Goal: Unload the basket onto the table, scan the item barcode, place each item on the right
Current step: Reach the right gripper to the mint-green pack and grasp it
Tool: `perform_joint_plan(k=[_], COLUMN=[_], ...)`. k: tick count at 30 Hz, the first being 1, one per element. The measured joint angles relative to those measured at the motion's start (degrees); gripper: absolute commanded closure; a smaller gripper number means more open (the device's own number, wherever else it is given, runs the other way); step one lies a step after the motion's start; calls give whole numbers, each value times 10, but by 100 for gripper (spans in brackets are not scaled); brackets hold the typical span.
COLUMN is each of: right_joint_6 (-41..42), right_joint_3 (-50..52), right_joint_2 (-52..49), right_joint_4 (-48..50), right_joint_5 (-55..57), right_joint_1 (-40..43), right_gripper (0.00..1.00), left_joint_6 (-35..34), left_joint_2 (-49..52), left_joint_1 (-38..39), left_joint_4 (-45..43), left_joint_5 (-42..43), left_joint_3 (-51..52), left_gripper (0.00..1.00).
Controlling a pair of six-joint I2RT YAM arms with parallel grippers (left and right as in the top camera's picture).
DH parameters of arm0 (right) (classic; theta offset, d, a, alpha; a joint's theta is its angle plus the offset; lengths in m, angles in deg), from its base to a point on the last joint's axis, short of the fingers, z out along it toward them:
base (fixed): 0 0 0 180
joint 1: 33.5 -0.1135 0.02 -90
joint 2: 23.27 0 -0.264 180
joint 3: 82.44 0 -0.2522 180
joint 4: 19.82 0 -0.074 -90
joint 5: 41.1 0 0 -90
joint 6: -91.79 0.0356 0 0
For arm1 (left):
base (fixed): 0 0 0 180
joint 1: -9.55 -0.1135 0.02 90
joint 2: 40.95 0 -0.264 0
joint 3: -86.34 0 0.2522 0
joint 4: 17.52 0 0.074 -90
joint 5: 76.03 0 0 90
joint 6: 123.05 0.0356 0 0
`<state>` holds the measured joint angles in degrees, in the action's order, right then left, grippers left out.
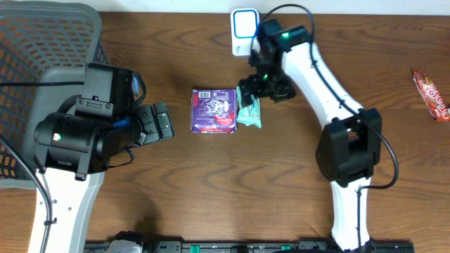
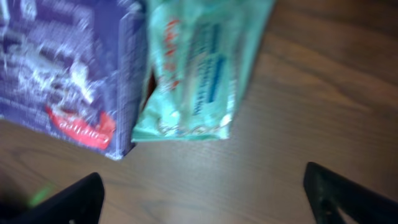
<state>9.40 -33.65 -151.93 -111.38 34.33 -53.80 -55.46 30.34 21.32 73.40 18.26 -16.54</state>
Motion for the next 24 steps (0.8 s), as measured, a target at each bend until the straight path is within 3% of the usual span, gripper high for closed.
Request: perform_joint_plan(k=[7, 11, 20, 23, 24], right_joint_6=[2, -3, 7, 17, 22], right_joint_3=[60, 124, 233, 258, 264], right_joint_2=[-5, -10, -15, -14, -14], right_joint_4=[69, 138, 313, 356, 361], right_joint_5=[-60, -103, -259, -291, -294], right_joint_1=[41, 49, 88, 86, 84], right_gripper=[20, 33, 43, 64, 81], left_joint_6=[0, 0, 0, 0, 0], left_joint_2=[0, 0, 0, 0, 0], left_joint_1=[0, 0, 0, 0, 0], left_joint_4=[0, 0, 0, 0, 0], left_joint_5=[0, 0, 0, 0, 0], left_joint_3=[0, 0, 0, 0, 0], left_gripper=[2, 2, 2, 2, 2])
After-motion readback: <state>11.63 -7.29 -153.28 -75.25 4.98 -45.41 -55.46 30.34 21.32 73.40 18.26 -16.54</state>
